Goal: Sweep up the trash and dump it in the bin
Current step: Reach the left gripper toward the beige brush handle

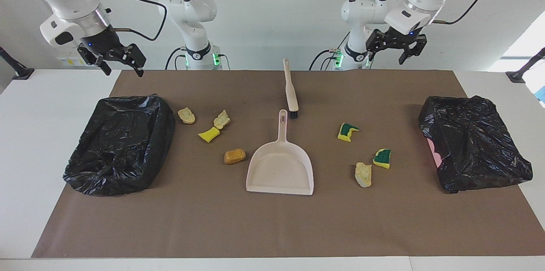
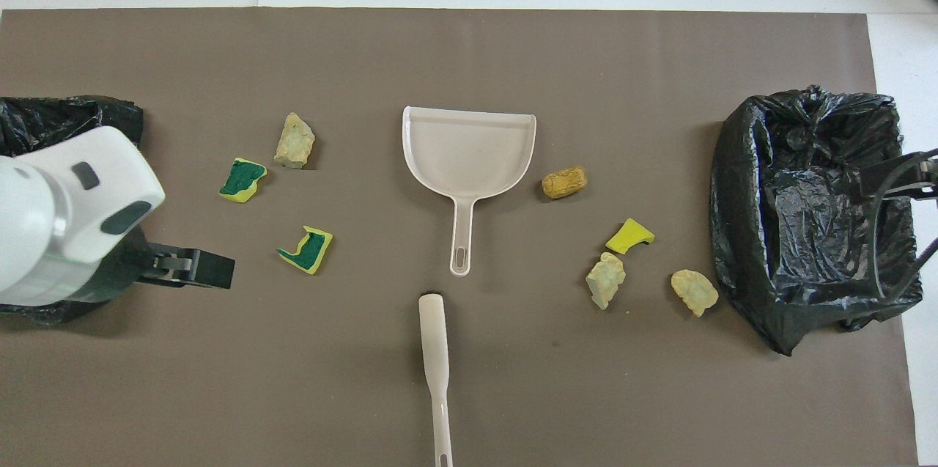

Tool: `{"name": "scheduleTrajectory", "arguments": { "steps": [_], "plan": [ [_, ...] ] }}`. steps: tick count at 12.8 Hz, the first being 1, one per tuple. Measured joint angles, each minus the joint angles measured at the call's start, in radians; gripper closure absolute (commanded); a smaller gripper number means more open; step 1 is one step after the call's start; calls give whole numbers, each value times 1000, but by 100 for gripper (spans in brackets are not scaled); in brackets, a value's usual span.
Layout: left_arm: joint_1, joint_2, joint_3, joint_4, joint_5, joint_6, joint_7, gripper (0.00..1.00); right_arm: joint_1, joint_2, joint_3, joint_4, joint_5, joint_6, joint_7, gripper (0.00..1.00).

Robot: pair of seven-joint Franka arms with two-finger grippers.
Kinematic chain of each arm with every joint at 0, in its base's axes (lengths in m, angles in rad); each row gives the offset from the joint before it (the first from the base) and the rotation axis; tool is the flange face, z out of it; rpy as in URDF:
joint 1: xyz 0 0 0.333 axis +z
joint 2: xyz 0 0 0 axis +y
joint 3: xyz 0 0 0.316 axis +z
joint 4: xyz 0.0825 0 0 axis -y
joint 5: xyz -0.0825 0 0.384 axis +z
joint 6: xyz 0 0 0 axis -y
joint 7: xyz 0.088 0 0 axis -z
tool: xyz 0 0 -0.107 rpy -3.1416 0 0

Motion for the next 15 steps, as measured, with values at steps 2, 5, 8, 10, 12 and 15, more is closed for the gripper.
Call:
{"name": "scheduleTrajectory", "arguments": {
  "steps": [2,5,8,10,12,15],
  "plan": [
    [-101,-27,-1,-102,-10,73,-123,0,0,0,0,0,0,0,0,0],
    [-247,-37,-5,-229,-40,194,-305,0,0,0,0,0,0,0,0,0],
    [-385,-39,-5,-331,-47,319,-451,0,0,0,0,0,-1,0,0,0],
    [-491,-34,-5,-435,-48,431,-542,0,-4,0,-2,0,0,0,0,0],
    [-579,-13,-6,-544,-48,544,-600,0,3,0,-1,0,0,0,0,0],
    [-645,16,-5,-619,-57,635,-615,0,81,12,2,-5,0,39,6,0]
  ]
}}
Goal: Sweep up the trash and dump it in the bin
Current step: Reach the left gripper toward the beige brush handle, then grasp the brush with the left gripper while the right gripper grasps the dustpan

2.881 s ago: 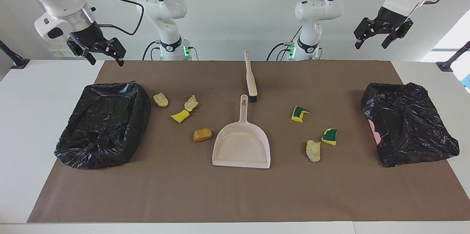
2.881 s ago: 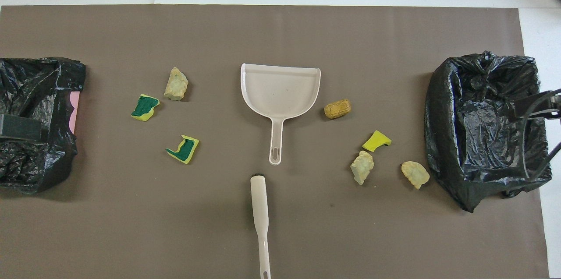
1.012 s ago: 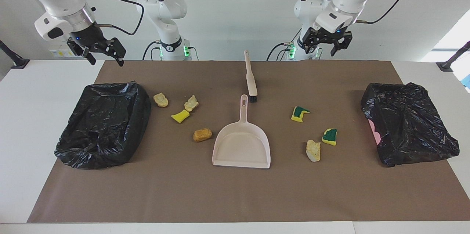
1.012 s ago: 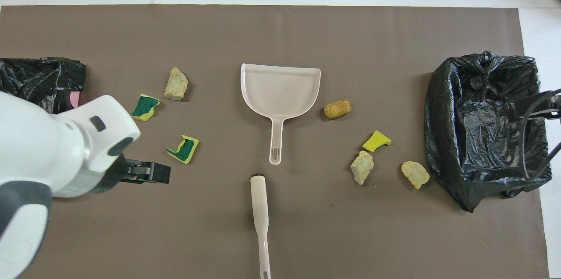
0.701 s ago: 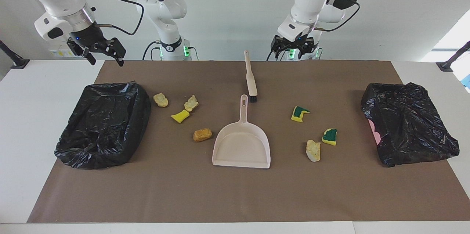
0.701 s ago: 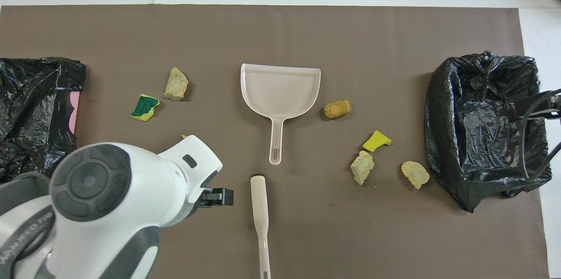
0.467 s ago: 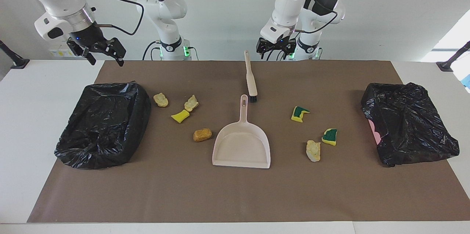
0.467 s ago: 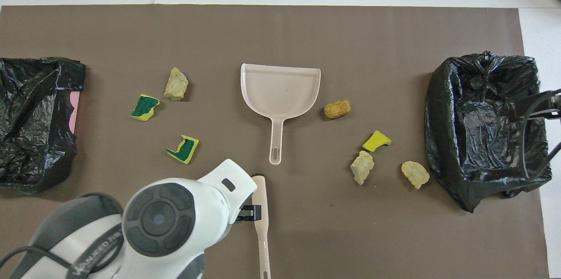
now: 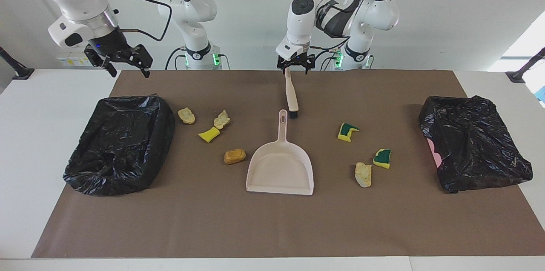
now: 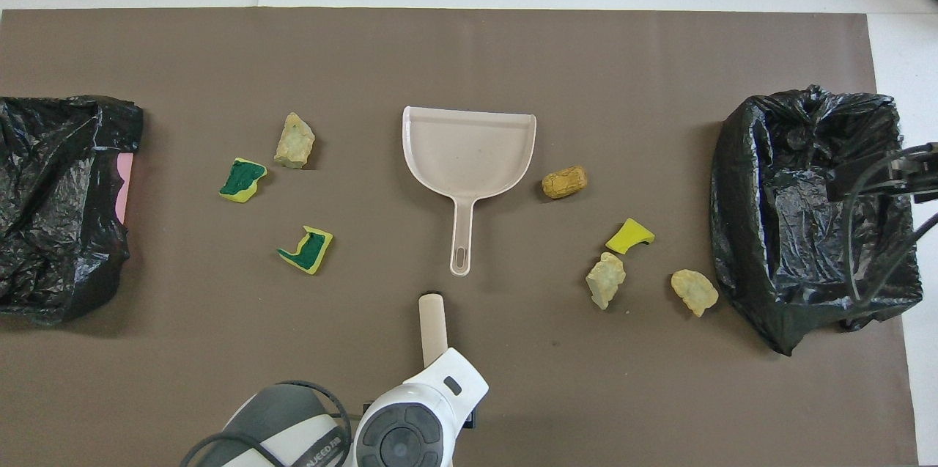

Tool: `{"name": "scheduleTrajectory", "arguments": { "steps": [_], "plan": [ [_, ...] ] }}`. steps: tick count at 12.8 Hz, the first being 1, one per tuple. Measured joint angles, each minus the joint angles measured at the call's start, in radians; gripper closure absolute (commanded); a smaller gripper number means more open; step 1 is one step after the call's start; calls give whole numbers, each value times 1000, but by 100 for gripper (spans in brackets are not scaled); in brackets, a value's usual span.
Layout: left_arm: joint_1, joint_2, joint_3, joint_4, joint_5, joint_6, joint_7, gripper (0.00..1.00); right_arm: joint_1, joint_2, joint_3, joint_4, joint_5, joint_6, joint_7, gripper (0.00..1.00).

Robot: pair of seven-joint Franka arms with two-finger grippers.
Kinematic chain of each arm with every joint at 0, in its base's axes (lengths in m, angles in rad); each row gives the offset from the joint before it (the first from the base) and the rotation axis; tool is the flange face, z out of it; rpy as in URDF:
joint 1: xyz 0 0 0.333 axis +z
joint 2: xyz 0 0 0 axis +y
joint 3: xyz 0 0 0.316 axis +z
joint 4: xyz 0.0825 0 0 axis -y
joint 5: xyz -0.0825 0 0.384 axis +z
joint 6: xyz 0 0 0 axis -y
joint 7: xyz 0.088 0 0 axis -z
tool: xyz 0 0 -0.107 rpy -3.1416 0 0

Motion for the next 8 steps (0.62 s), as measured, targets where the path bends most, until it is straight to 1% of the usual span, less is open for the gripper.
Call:
{"name": "scheduleTrajectory", "arguments": {
  "steps": [2,6,8],
  "plan": [
    [-26,20,0,-22,-19,60,0,0,59,28,2,-16,1,57,42,0],
    [-53,29,0,-51,-26,95,0,0,149,133,5,-41,1,199,134,0],
    [-54,29,1,-55,-28,104,0,45,196,187,5,-42,4,265,201,0]
  ]
}}
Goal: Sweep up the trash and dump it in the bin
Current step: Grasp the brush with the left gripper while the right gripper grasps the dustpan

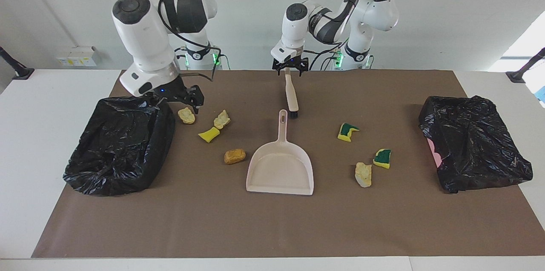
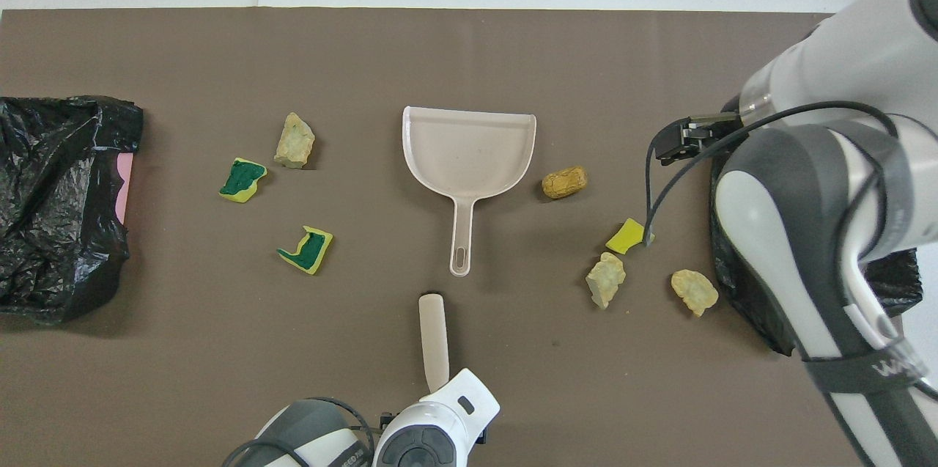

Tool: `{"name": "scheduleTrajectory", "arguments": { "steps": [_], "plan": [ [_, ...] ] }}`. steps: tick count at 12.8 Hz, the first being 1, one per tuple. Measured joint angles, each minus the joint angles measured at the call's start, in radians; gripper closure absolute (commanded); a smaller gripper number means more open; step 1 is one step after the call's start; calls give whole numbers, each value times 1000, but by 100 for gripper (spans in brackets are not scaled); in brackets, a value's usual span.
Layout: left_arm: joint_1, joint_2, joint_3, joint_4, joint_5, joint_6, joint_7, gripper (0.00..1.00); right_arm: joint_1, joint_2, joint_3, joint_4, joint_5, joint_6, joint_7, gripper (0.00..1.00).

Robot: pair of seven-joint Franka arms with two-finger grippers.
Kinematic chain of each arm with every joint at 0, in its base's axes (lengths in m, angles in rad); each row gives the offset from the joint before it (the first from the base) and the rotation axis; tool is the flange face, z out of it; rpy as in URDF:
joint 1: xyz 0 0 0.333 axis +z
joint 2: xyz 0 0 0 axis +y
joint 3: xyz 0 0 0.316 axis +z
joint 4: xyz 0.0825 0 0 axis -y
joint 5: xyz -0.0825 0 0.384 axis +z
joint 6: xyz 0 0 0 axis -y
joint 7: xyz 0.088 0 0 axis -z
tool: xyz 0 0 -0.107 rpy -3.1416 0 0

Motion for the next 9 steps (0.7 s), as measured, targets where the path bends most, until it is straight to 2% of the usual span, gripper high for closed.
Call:
{"name": "scheduleTrajectory", "arguments": {
  "steps": [1,2,3,9],
  "plan": [
    [0,0,0,0,-9,0,0,49,27,24,0,0,1,34,34,0],
    [0,0,0,-2,-20,0,0,72,50,43,0,0,2,64,64,0],
    [0,0,0,-7,-28,0,0,100,71,61,0,0,2,93,92,0],
    [-1,-2,8,-14,-35,0,2,100,166,123,1,1,46,161,194,0]
  ]
}}
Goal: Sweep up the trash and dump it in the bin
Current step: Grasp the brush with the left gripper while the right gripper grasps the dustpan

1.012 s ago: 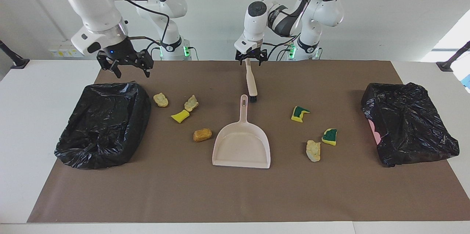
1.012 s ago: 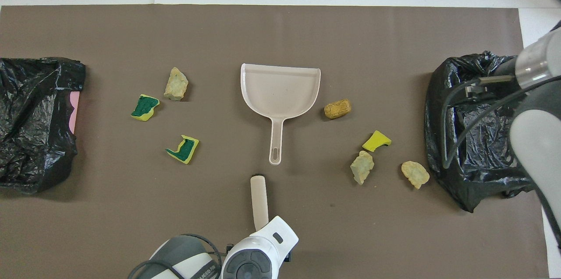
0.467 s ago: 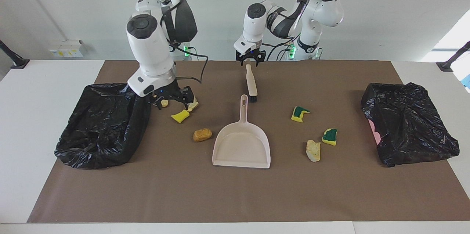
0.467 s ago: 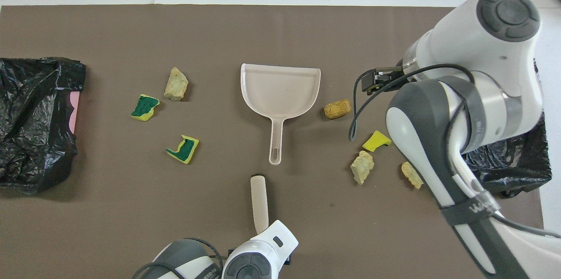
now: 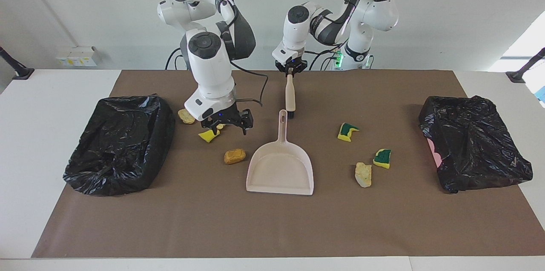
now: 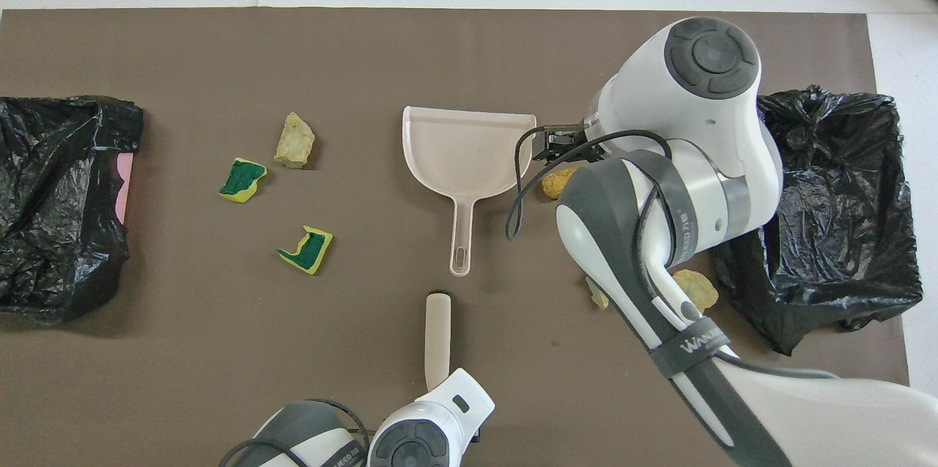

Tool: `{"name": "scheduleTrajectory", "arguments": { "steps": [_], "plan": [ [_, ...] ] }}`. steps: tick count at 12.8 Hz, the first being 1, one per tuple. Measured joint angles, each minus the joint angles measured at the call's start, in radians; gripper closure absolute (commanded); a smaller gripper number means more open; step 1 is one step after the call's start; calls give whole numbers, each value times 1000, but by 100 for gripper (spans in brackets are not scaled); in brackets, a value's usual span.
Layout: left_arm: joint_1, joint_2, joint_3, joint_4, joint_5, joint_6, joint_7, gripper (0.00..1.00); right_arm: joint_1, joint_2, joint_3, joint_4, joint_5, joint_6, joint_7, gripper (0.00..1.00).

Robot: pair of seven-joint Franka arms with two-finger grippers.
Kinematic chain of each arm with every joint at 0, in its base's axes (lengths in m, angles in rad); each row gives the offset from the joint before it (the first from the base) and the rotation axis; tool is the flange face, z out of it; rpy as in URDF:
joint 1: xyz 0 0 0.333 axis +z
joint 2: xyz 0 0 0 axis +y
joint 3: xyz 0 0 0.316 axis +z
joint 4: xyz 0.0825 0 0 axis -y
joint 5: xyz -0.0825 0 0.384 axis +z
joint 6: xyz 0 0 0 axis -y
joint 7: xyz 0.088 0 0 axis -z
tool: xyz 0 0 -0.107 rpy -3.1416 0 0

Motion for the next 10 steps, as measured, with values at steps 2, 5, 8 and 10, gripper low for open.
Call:
{"name": "scheduleTrajectory", "arguments": {
  "steps": [2,5,8,10],
  "plan": [
    [25,-13,17,21,0,-49,23,100,34,22,0,1,8,9,44,0],
    [179,-74,32,92,0,-215,178,100,101,72,1,6,8,29,147,0],
    [361,-150,38,132,17,-343,350,100,172,131,1,13,7,94,261,0],
    [458,-160,39,160,65,-380,417,100,205,155,0,15,7,128,303,0]
  ]
}}
